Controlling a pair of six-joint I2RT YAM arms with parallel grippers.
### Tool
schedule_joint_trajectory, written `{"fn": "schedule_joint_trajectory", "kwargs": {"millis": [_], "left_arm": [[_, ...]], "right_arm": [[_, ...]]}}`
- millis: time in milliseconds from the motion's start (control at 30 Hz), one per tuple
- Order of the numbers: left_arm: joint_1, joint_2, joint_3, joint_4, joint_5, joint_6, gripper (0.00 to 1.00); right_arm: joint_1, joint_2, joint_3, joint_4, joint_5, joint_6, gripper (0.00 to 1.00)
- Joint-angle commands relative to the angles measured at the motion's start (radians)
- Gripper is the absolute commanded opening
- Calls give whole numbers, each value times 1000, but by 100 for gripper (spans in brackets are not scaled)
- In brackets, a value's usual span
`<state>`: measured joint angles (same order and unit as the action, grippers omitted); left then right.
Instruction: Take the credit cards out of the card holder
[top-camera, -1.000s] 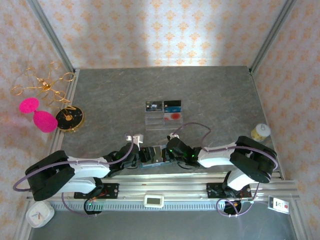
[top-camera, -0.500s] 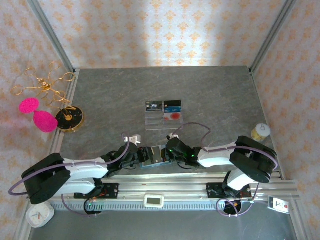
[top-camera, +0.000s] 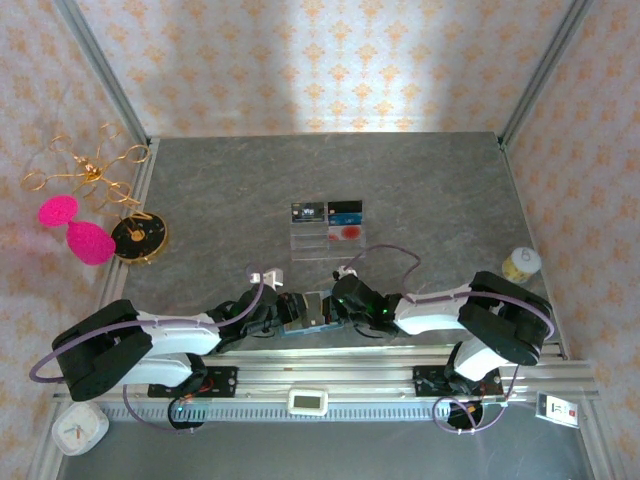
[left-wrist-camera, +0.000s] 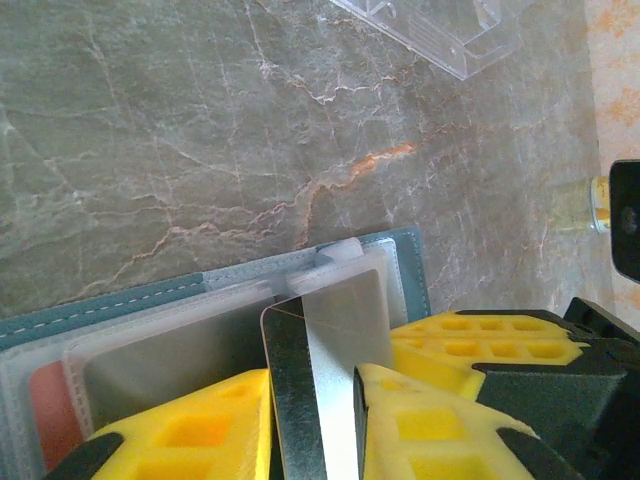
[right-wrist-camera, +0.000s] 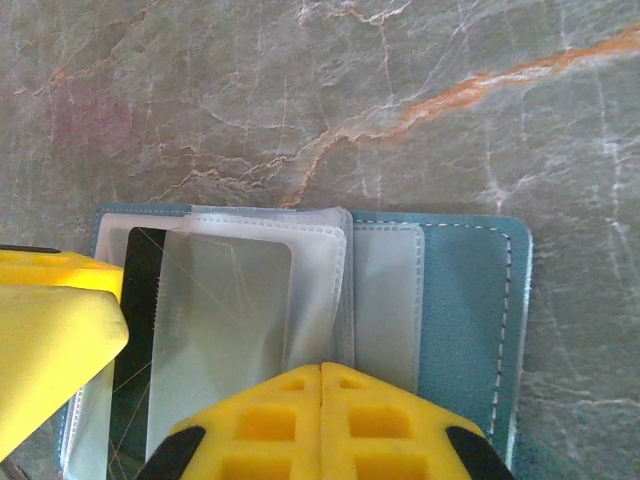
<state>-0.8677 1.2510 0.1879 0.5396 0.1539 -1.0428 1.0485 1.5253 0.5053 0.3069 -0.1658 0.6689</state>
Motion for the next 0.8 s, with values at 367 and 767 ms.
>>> {"fn": "schedule_joint_trajectory", "kwargs": {"millis": [367, 767], "left_arm": [[-4, -8, -38, -53, 90, 26, 0], [41, -346, -68, -299, 14, 142, 0]], "right_arm": [[31, 18, 24, -62, -8, 20, 0], [16, -27, -8, -124, 85, 65, 0]]}}
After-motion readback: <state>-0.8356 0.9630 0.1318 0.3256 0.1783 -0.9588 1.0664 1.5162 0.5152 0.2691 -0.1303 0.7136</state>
